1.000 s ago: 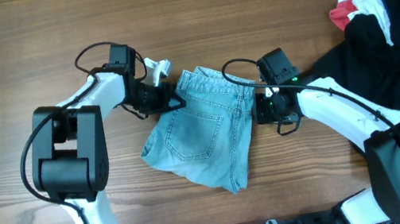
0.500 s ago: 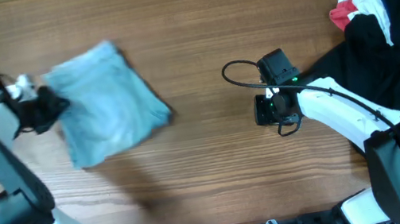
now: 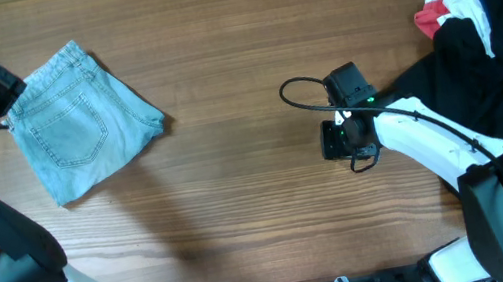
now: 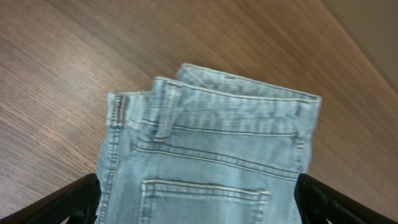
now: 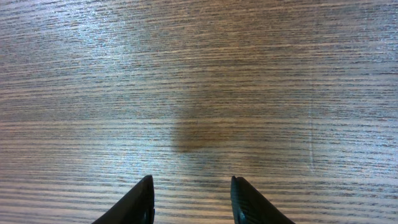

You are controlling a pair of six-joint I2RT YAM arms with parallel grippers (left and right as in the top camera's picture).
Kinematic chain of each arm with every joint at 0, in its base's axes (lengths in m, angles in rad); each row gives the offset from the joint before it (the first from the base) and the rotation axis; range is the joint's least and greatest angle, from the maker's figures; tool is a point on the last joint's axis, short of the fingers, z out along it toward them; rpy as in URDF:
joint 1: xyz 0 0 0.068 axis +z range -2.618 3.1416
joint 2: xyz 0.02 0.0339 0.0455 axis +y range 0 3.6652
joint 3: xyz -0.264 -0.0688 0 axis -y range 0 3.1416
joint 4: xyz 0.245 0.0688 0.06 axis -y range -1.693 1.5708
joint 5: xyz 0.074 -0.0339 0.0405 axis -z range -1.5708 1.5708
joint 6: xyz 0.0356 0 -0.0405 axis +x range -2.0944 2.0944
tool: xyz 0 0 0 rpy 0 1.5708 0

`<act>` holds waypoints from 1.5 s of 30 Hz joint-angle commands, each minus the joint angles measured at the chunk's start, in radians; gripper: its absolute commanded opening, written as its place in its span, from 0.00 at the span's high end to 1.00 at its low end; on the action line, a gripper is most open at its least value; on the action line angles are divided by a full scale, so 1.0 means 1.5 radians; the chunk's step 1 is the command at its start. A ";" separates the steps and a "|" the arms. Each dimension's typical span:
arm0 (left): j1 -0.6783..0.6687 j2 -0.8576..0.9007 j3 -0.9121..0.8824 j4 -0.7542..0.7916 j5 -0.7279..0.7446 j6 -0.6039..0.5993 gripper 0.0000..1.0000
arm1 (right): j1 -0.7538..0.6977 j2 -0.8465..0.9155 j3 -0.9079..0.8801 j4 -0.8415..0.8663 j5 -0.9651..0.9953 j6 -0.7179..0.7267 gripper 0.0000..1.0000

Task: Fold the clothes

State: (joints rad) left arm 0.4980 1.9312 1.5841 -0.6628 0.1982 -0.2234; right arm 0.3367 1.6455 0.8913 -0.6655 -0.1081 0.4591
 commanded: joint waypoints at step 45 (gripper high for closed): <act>-0.296 0.139 -0.004 -0.354 -0.153 -0.080 0.01 | -0.002 0.002 -0.002 -0.019 -0.006 -0.025 0.55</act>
State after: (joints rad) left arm 0.0517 2.1319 1.5875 -1.1938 0.0177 -0.3679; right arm 0.3367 1.6455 0.8913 -0.6922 -0.1085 0.4404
